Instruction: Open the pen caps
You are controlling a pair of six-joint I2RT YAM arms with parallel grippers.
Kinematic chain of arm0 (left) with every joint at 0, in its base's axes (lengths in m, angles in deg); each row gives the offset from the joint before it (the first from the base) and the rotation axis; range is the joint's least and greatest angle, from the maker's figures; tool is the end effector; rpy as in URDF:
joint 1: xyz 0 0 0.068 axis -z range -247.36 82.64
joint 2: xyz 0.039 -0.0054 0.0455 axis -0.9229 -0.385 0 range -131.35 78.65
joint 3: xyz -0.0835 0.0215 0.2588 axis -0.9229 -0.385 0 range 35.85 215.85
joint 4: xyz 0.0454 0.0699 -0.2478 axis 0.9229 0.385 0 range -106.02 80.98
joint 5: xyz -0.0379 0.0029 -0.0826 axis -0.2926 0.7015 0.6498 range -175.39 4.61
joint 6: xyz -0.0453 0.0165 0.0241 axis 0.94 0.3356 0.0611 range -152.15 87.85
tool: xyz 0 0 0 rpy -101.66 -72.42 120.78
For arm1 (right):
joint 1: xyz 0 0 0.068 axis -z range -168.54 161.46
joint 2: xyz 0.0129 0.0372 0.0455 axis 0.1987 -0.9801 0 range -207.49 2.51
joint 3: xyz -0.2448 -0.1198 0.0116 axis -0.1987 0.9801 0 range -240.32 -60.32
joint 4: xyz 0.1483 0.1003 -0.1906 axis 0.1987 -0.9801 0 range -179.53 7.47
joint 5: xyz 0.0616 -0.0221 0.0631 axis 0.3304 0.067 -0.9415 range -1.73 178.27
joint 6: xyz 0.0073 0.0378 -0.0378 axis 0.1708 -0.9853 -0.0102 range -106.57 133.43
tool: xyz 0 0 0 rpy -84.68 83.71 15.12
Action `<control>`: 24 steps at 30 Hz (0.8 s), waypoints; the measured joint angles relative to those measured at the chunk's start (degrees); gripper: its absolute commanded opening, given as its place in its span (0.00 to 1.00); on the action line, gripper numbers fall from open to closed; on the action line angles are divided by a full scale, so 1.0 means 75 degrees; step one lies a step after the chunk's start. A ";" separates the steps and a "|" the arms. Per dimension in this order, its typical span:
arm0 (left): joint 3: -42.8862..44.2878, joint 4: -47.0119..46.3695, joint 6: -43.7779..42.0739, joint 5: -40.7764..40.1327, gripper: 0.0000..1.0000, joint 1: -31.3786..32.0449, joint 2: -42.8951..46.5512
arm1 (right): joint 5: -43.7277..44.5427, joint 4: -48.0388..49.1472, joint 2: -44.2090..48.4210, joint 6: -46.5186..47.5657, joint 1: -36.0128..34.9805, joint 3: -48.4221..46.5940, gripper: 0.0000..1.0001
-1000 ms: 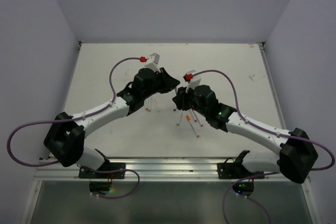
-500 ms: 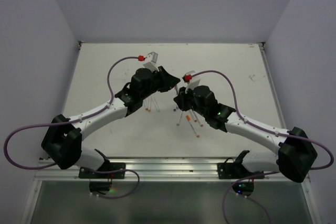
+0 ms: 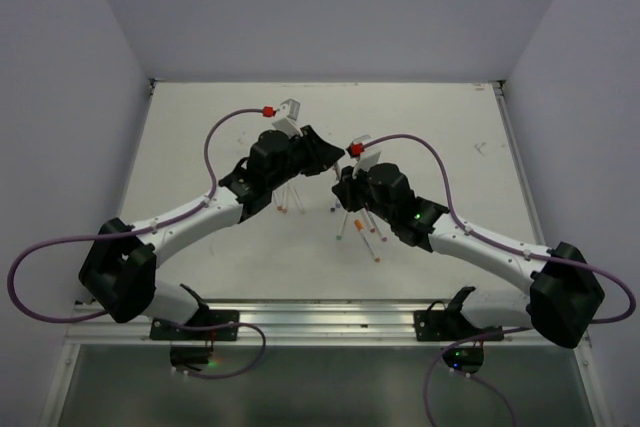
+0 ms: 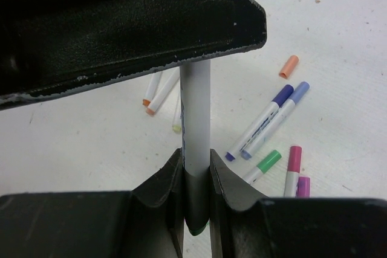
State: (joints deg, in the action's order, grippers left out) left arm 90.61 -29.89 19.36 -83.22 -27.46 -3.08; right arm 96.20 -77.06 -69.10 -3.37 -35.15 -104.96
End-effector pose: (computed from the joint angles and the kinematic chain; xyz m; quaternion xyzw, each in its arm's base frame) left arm 0.2557 -0.2153 0.2923 -0.0674 0.7802 -0.4553 0.4236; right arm 0.1986 0.2031 0.2663 -0.1745 0.8069 0.2465 0.5077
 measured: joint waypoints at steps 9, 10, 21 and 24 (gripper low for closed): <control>0.0012 0.0000 -0.0003 -0.0070 0.31 -0.0003 0.0000 | -0.0015 -0.0012 -0.0003 0.0003 0.0000 0.0000 0.00; 0.0015 0.0003 -0.0006 -0.0073 0.31 -0.0003 0.0000 | -0.0020 -0.0012 -0.0003 0.0003 0.0000 0.0000 0.00; 0.0187 0.0041 -0.0032 -0.0283 0.12 -0.0003 -0.0117 | -0.0020 -0.0006 -0.0015 0.0000 0.0009 0.0000 0.00; 0.0187 0.0082 -0.0047 -0.0303 0.01 -0.0003 -0.0119 | -0.0023 -0.0006 -0.0047 0.0000 0.0009 0.0000 0.00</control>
State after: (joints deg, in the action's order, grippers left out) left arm 92.01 -29.28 19.01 -85.49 -27.48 -3.98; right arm 96.02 -77.10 -69.45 -3.37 -35.08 -104.96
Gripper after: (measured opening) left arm 0.190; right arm 0.193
